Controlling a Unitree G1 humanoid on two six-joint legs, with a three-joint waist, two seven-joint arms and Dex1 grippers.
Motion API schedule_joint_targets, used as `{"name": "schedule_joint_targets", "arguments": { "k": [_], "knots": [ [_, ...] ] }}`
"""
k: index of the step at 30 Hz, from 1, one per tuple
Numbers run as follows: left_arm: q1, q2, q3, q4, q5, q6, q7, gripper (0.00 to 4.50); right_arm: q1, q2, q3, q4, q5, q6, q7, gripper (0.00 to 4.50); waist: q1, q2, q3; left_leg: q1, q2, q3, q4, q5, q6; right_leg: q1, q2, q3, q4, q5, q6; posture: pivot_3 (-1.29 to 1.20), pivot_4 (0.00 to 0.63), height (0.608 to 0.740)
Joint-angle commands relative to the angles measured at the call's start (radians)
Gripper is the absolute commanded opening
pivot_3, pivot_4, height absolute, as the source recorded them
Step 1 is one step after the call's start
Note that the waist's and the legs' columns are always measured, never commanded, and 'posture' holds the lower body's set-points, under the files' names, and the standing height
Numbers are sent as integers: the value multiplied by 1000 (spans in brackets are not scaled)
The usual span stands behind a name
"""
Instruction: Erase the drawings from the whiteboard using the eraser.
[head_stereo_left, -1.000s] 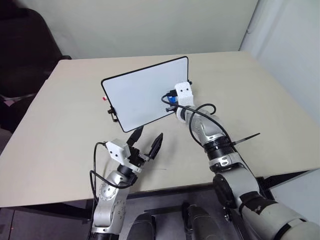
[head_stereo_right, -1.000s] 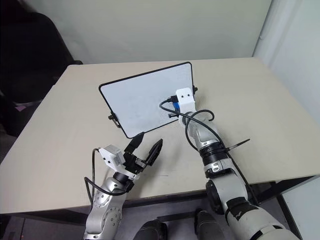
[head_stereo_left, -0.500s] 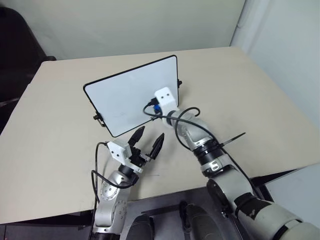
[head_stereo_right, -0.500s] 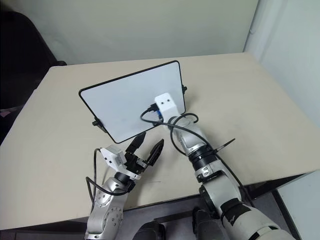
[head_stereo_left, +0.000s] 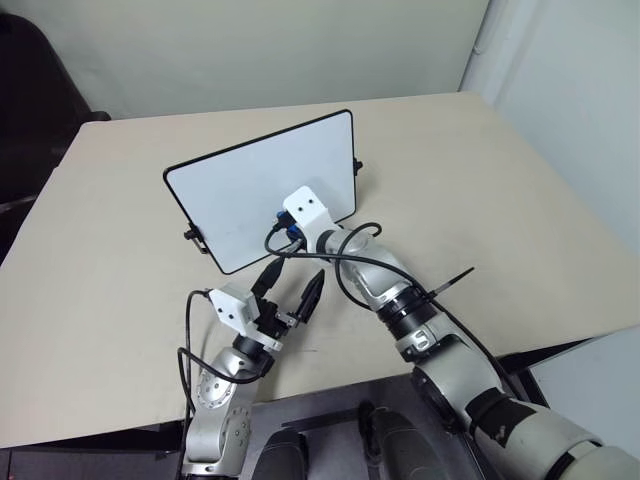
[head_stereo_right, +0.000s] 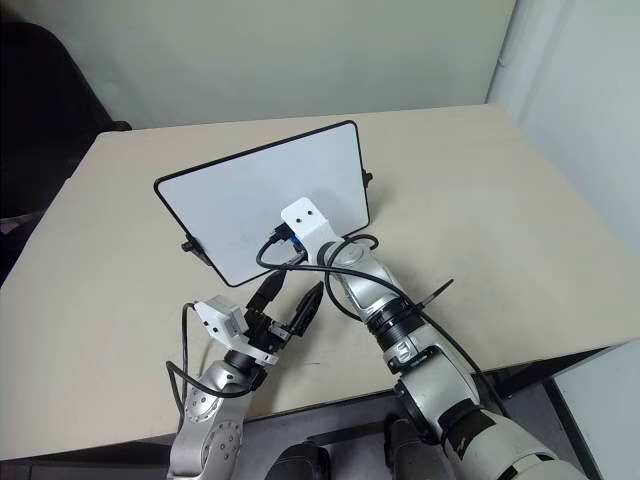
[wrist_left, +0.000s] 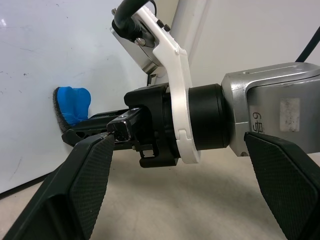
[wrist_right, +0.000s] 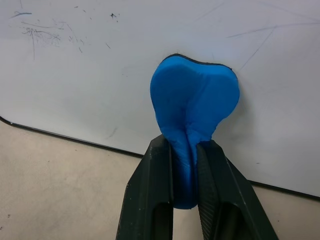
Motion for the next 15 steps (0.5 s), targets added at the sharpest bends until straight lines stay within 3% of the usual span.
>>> {"name": "schedule_joint_targets", "arguments": {
  "k": [1,8,15],
  "knots": [
    [-14,-6,3,-31,0,-20,6,4500,-20,85,40,-55,8,-75,50,348,0,0,0,0,0,0,0,0,0,0,0,0,0,0,0,0,150,740],
    [-27,1,8,-13,1,-28,0,4500,-21,108,74,-83,3,-140,105,348,0,0,0,0,0,0,1,0,0,0,0,0,0,1,-2,0,150,740],
    [-28,6,9,-11,-5,-28,-4,4500,4,108,27,-137,28,-211,103,348,4,0,0,0,0,0,1,0,0,0,1,0,0,2,-3,0,150,740]
  ]
}}
